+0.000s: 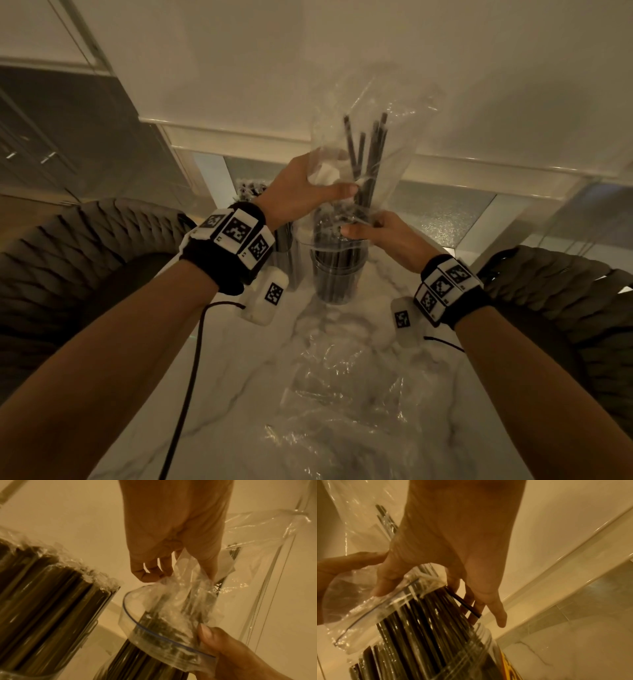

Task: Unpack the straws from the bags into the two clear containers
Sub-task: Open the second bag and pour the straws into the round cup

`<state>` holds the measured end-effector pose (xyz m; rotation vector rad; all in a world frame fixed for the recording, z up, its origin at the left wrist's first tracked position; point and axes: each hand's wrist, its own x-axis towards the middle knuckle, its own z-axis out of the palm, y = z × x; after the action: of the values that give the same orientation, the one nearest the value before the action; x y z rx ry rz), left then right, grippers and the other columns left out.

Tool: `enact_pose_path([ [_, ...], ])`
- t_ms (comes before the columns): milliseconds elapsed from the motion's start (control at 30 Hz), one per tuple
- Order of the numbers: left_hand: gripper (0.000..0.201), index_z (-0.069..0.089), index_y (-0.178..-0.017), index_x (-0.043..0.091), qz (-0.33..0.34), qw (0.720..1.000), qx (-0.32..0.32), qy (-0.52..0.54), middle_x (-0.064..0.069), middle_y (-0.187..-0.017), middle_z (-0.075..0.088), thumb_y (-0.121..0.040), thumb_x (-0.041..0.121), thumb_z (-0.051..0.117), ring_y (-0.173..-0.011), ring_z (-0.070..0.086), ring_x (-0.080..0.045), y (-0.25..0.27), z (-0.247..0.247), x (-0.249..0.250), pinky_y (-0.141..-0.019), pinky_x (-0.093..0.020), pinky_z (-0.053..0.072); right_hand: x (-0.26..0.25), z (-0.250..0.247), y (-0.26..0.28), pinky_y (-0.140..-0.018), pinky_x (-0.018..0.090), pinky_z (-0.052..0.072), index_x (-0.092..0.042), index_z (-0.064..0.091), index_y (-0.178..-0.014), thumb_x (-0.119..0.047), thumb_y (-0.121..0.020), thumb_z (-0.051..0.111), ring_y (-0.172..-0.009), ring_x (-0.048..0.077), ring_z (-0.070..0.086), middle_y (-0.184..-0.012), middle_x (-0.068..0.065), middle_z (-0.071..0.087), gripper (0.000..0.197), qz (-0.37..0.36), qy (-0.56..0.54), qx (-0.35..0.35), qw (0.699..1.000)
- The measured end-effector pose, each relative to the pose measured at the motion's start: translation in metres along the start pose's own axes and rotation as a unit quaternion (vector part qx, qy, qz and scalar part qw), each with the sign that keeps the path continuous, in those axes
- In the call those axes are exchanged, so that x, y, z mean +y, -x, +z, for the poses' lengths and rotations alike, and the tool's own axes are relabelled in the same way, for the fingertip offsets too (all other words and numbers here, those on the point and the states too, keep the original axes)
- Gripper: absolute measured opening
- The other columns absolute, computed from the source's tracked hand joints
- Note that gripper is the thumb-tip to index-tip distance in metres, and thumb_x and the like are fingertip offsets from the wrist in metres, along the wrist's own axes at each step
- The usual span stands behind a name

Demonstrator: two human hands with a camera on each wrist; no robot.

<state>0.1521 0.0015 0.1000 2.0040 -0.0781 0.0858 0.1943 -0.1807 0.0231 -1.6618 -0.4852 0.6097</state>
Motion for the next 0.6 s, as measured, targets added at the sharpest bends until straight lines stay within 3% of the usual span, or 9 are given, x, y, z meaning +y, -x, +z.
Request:
enact_pose_path([
  [100,0.035,0.061,-0.113,0.017,-0.003,1.000,0.019,0.020,0.015,-0.099,0.065,-0.080,0.021,0.073,-0.092,0.063,0.005,0.003,-0.005,0.004,-0.085,-0.013,0.050,-0.004,-0.003,0.005,-0.087,0.023,0.045,-0.017,0.064,-0.119,-0.029,-0.081,0.071,-0.108,0.009,0.064,-0.118,-0.003,0.069,0.040,0.009,0.024,0.006,1.000],
  [133,0.032,0.063,-0.111,0.015,-0.004,1.000,0.022,0.021,0.015,-0.096,0.065,-0.080,0.018,0.072,-0.088,0.063,0.005,0.003,-0.007,0.004,-0.082,-0.012,0.051,-0.004,-0.005,0.007,-0.084,0.022,0.043,-0.020,0.063,-0.119,-0.032,-0.080,0.071,-0.107,0.007,0.063,-0.118,-0.005,0.069,0.042,0.013,0.027,0.004,1.000],
  [233,0.025,0.068,-0.106,0.011,-0.009,0.999,0.018,0.030,0.012,-0.095,0.068,-0.081,0.012,0.072,-0.091,0.064,0.000,0.003,-0.010,0.000,-0.085,-0.016,0.051,-0.001,-0.010,0.011,-0.092,0.027,0.047,-0.021,0.060,-0.123,-0.034,-0.078,0.071,-0.111,0.009,0.062,-0.120,-0.006,0.067,0.048,0.022,0.025,-0.010,0.999],
  [300,0.026,0.069,-0.105,0.009,-0.013,0.999,0.015,0.030,0.004,-0.096,0.071,-0.080,0.010,0.072,-0.088,0.065,0.001,0.003,-0.007,0.000,-0.078,-0.012,0.051,0.000,-0.009,0.013,-0.093,0.027,0.047,-0.019,0.059,-0.125,-0.030,-0.079,0.072,-0.111,0.008,0.063,-0.121,-0.005,0.068,0.048,0.023,0.035,-0.014,0.999],
  [400,0.027,0.068,-0.106,0.008,0.005,1.000,0.014,0.009,-0.010,-0.101,0.071,-0.079,0.007,0.072,-0.086,0.066,-0.007,0.003,-0.002,0.000,-0.074,-0.010,0.051,0.003,-0.005,0.013,-0.096,0.029,0.049,-0.016,0.060,-0.126,-0.025,-0.080,0.074,-0.112,0.009,0.063,-0.123,-0.003,0.067,0.049,0.007,0.050,-0.008,0.999],
  [500,0.026,0.068,-0.105,0.006,0.017,1.000,0.018,0.007,-0.009,-0.097,0.069,-0.079,0.003,0.071,-0.086,0.065,-0.009,0.003,0.000,0.003,-0.073,-0.011,0.052,-0.001,-0.004,0.011,-0.100,0.040,0.049,-0.013,0.063,-0.122,-0.024,-0.076,0.078,-0.111,0.015,0.065,-0.120,0.002,0.069,0.050,-0.008,0.061,0.021,0.998],
  [600,0.023,0.068,-0.100,0.006,0.033,0.998,0.046,0.035,-0.006,-0.090,0.068,-0.078,0.004,0.072,-0.085,0.065,-0.008,0.001,-0.003,0.009,-0.075,-0.015,0.054,-0.013,-0.007,0.006,-0.097,0.037,0.052,-0.006,0.065,-0.117,-0.016,-0.076,0.077,-0.107,0.018,0.066,-0.116,0.007,0.070,0.043,-0.023,0.049,0.057,0.997],
])
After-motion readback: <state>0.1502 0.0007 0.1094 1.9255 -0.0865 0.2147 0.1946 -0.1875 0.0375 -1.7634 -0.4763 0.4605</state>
